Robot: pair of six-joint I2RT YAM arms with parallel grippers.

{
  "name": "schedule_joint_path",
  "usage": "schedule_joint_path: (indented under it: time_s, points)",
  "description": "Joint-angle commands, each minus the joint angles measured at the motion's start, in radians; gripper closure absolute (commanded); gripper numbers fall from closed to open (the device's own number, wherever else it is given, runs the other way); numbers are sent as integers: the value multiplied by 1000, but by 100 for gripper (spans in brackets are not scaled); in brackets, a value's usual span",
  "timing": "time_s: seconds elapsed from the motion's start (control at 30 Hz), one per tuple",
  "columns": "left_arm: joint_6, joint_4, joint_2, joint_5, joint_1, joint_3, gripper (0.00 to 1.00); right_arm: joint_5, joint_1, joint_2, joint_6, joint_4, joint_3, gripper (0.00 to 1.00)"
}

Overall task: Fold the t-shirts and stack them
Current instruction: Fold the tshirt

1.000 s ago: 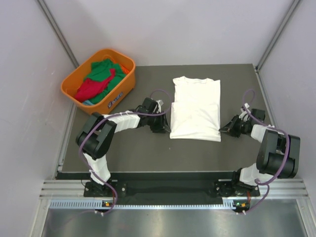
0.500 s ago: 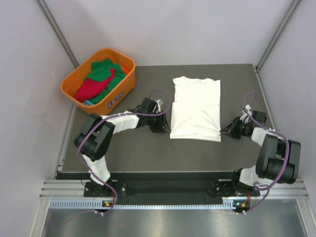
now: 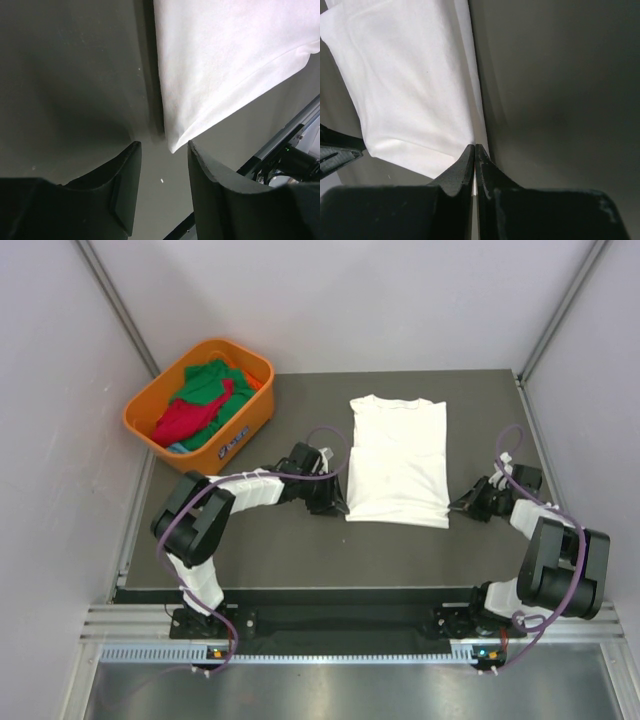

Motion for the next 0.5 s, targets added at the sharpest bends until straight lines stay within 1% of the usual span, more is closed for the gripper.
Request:
schedule_joint_path:
  time_s: [0.0,0.13,0.17,0.33,0.37,0.47]
  points:
    - [-6,48,-38,7,-5,-13,53,28,-19,-23,0,7,-9,100]
    - [-2,48,-40,-4,-7,-24,53,31,-21,-38,0,-18,14,100]
    - [-2,50,-41,-4,-5,-26,53,42,-19,-42,2,-47,23,98]
    - [5,45,-52,-11,-7,-29,53,65,-19,-103,9,-134,43,68]
    - [5,47,-52,-11,-7,-29,53,65,-19,-117,12,-143,35,59]
    - [5,54,-46,-8,-8,-27,53,53,-19,-144,8,-150,8,56]
